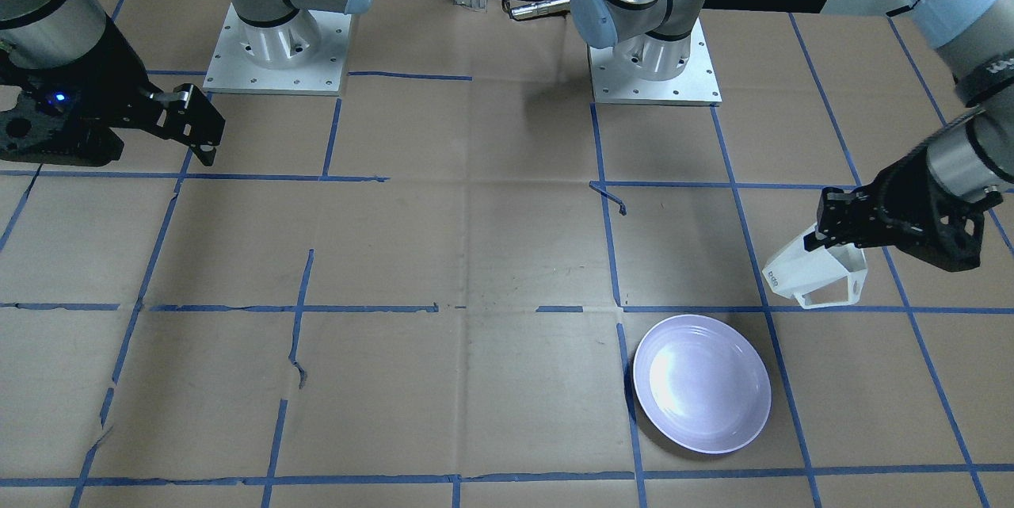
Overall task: Flip cup and place on plate
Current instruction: 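Lift the mug with the left gripper and turn it upright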
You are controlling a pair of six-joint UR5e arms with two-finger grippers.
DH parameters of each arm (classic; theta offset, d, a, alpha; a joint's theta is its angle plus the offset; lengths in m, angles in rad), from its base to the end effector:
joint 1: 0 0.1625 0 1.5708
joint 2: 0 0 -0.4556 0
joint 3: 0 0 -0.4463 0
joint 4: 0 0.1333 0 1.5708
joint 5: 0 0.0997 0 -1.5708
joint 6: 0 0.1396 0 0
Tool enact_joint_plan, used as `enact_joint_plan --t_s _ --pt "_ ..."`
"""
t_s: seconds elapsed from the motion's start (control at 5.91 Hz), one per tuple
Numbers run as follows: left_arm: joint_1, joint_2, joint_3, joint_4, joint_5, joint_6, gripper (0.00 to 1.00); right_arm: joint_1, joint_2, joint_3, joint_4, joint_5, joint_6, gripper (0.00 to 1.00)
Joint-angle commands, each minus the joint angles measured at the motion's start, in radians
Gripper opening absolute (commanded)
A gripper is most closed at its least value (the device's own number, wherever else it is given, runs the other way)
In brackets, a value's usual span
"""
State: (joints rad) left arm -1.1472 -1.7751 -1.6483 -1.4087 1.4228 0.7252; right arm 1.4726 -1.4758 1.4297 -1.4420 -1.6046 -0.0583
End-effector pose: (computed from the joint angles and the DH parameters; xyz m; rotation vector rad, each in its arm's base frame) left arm 0.1078 -0.6135 0.3355 -0.4306 -2.9209 -0.0296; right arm 0.0714 -0.5867 0.4893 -0.0599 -3.1110 -0.1325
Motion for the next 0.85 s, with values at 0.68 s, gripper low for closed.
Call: enact_joint_plan --t_s 0.68 --pt "-0.316 -0.191 0.136 0.209 0.277 -0.124 0.0 0.0 0.0 0.0 0.0 0.0 0.0 1.0"
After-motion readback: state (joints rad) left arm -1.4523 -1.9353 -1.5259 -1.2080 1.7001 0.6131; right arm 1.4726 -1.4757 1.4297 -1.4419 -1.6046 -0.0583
